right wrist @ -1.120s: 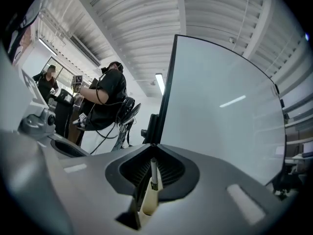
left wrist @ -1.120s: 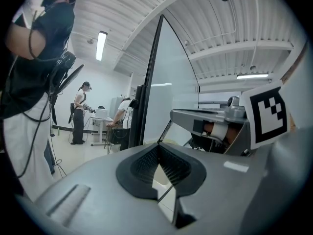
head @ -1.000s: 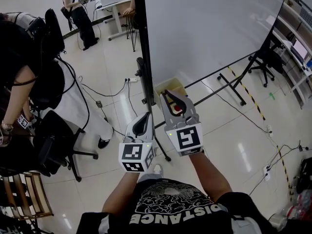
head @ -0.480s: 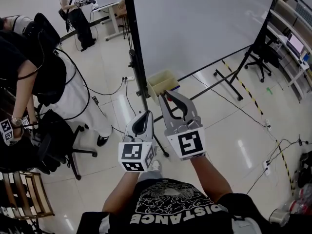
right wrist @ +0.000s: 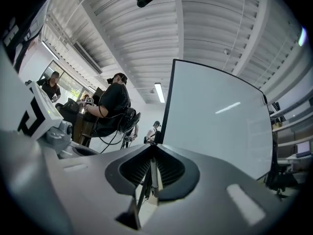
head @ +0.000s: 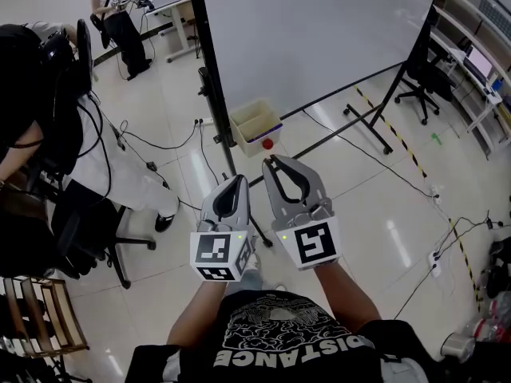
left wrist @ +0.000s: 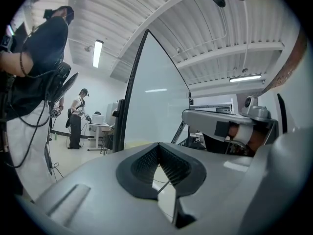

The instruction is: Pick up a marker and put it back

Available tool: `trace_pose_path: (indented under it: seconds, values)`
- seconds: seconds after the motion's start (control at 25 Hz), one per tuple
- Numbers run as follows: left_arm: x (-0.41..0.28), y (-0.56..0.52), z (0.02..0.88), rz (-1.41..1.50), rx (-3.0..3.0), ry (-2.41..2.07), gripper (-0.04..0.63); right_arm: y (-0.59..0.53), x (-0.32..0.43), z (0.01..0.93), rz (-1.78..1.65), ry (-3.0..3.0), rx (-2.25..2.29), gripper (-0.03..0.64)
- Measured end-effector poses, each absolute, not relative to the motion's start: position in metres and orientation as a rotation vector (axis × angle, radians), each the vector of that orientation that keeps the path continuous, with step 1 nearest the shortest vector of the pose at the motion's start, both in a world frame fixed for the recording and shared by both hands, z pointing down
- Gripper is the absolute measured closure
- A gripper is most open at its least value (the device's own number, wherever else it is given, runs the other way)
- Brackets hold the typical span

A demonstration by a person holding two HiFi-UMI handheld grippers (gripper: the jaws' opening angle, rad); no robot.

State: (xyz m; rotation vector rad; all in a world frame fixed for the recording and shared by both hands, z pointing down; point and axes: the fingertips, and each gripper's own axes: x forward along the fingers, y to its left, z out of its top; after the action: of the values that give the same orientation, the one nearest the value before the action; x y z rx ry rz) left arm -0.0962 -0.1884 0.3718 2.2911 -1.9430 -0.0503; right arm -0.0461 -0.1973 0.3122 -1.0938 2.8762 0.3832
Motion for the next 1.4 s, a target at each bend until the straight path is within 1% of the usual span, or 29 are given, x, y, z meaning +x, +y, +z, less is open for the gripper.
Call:
trace_pose_path:
  seconds: [0.84, 1.4]
  values:
    - [-0.075, -0.173, 0.367, -0.069, 2.309, -1.942, 0.589, -0.178, -0.025, 0.321, 0.365, 2.896, -1.104, 0.583]
    - [-0.093, -0.209, 0.376, -0.048, 2.282, -1.955, 0.589, -0.222, -0.043, 0.317, 0.354, 2.889, -1.086, 0.583]
